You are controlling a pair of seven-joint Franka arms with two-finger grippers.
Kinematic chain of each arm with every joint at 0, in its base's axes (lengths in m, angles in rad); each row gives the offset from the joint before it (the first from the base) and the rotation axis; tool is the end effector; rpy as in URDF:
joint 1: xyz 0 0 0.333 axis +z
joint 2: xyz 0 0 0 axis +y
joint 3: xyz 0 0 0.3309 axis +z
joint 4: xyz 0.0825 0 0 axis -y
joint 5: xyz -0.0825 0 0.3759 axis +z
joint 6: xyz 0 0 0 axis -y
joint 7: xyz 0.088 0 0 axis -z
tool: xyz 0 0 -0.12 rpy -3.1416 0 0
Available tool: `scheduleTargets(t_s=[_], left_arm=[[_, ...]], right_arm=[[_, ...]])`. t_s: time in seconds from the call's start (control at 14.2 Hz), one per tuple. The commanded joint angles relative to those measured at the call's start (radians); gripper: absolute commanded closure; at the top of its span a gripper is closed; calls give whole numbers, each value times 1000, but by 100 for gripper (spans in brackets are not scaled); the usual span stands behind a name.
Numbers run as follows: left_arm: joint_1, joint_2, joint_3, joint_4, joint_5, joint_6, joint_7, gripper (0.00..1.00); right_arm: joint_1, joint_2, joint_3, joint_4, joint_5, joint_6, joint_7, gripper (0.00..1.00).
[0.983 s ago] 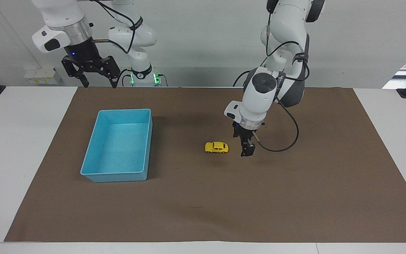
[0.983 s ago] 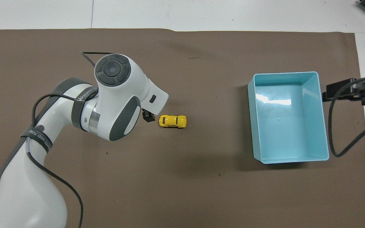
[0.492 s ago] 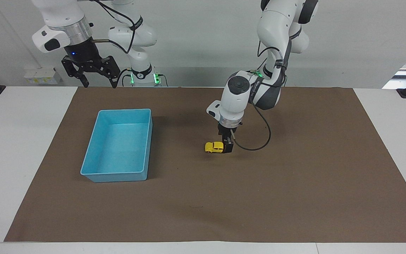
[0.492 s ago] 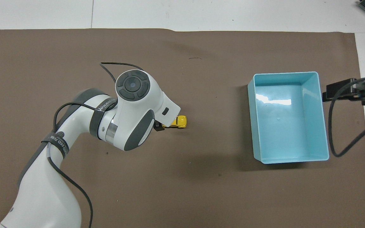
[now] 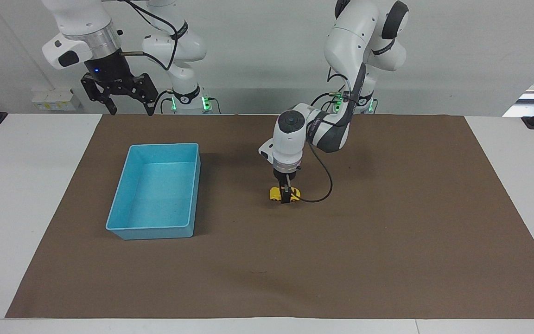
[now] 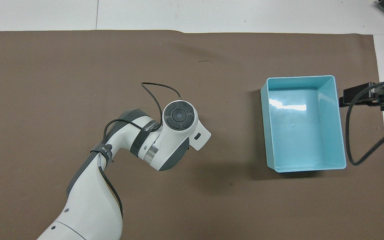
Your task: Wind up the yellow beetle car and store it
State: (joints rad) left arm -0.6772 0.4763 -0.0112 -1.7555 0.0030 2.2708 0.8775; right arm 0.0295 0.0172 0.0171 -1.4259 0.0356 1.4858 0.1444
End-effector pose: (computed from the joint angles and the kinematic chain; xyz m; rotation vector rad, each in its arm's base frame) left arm 0.5141 -0.4219 0.3071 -2.2252 2.2155 -0.0614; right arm 0.5427 0.0297 0.6761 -3.0980 0.1458 -0.0606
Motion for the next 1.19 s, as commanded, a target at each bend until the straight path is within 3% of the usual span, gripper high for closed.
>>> scheduleTargets(t_s=[0.0,0.42,0.49,0.63,0.7,0.77,1.12], left_arm=[[-24,-22,22,-33,23,-2,-67,4],[-27,-33,22,-18,48,-43,-77,7],[-27,-33,22,-18,48,-43,-77,12],[-27,-36,22,-27,48,-50,-83,72],[-27,-38,20,-27,48,-51,-83,90],[-25,-38,20,-25,48,-50,-83,100],[-15,-38,16,-33,46,-39,-72,100]], right_arm=[[-10,-13,3,-5,18,-13,18,0],[-11,-14,3,-5,18,-13,18,0],[-11,-14,3,-5,18,-13,18,0],[-10,-14,3,-5,17,-13,18,0],[-10,-13,3,-5,17,-13,18,0],[-11,-14,3,-5,18,-13,18,0],[-11,-13,3,-5,17,-13,18,0]])
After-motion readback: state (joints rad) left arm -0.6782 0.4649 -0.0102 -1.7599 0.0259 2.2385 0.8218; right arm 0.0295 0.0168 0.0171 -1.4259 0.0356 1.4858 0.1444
